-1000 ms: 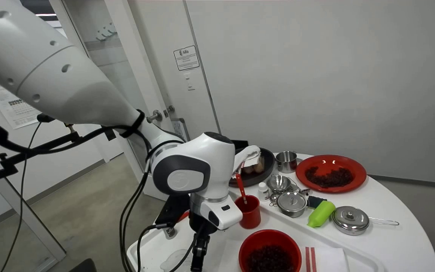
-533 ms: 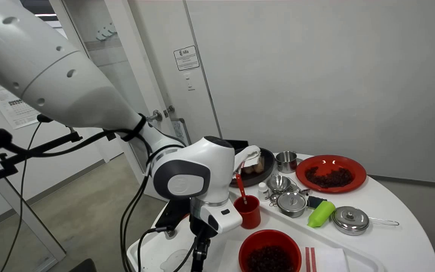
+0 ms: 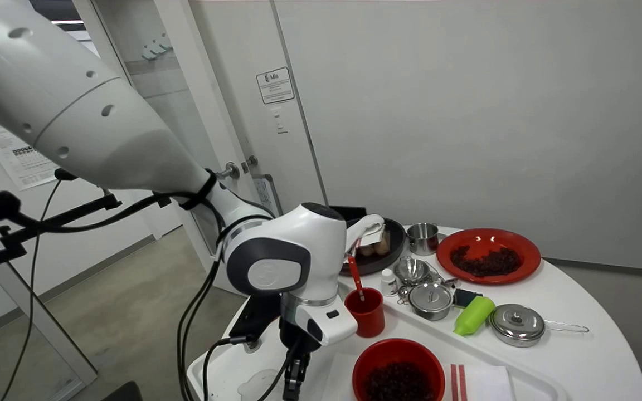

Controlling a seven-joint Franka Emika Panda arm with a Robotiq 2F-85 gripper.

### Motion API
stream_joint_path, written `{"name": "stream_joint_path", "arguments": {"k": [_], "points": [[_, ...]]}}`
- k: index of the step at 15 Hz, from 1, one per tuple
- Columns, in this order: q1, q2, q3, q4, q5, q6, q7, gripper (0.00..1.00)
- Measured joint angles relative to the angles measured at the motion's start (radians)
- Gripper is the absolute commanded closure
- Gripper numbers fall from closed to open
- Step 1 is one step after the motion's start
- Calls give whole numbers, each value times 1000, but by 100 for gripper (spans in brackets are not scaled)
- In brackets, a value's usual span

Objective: Pour the contents of the cup into the bowl

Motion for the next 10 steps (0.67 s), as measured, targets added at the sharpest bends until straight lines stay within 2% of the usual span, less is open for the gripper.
{"name": "stream_joint_path", "arguments": {"k": [1,2,4,10], "points": [[0,0,0,0,0,0,-1,91],[0,0,0,0,0,0,-3,93],[0,0,1,0,0,-1,-6,89],[-5,0,1,1,1,-3,-28,89]]}}
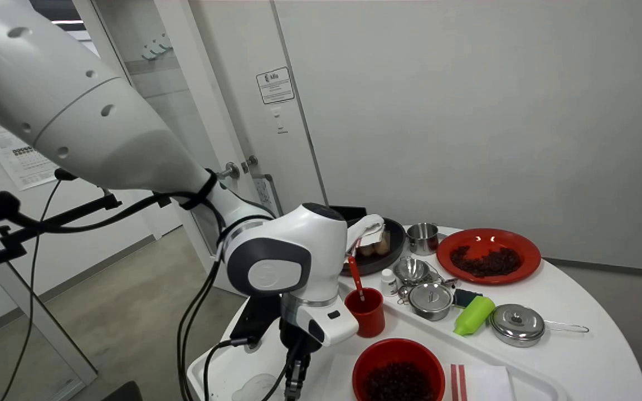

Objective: Pour the contents of the cup into the bowl

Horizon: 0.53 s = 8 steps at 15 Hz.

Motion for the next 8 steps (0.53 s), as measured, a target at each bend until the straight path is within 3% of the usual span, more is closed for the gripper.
{"name": "stream_joint_path", "arguments": {"k": [8], "points": [[-11,-45,-4,11,-3,-71,-61,89]]}}
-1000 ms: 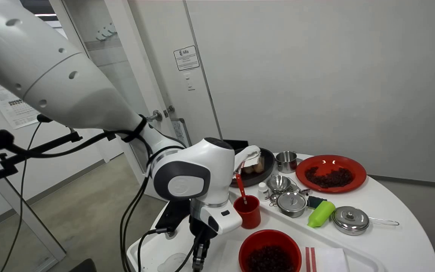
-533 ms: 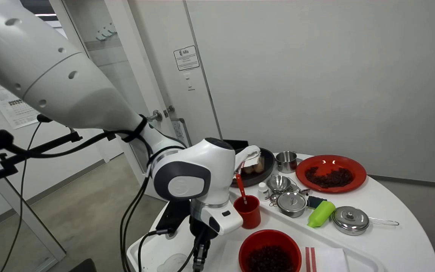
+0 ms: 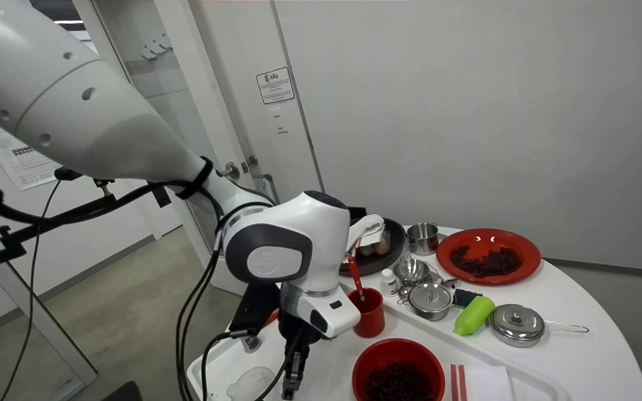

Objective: Pour the contents of the cup into the bowl

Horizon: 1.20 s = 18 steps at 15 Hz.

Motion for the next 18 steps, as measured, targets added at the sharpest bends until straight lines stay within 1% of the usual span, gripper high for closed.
{"name": "stream_joint_path", "arguments": {"k": [4,8,12,18], "points": [[0,-59,-8,15,-36,-82,-9,89],[0,-116,-18,61,-121,-141,3,89],[5,-155,-18,124,-199,-155,47,89],[6,-160,-28,257,-307,-155,149,89]]}}
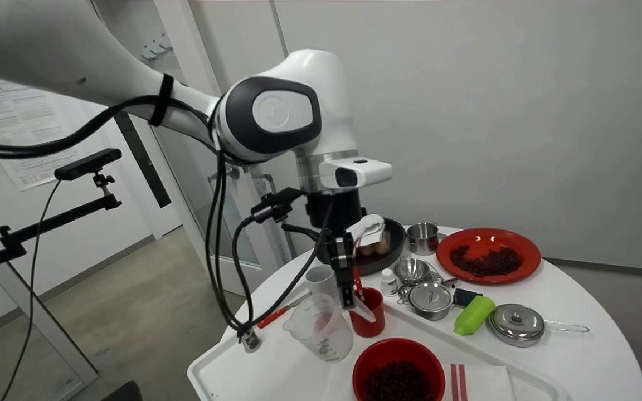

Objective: Pour the contents of the cup into the bowl

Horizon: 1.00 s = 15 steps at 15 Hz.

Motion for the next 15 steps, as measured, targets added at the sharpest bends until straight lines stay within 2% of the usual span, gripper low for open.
{"name": "stream_joint_path", "arguments": {"k": [4,9,15], "points": [[-1,12,-19,87,-61,-1,68,89],[9,67,-27,152,-173,1,218,90],[88,156,-32,161,-401,0,482,90]]}}
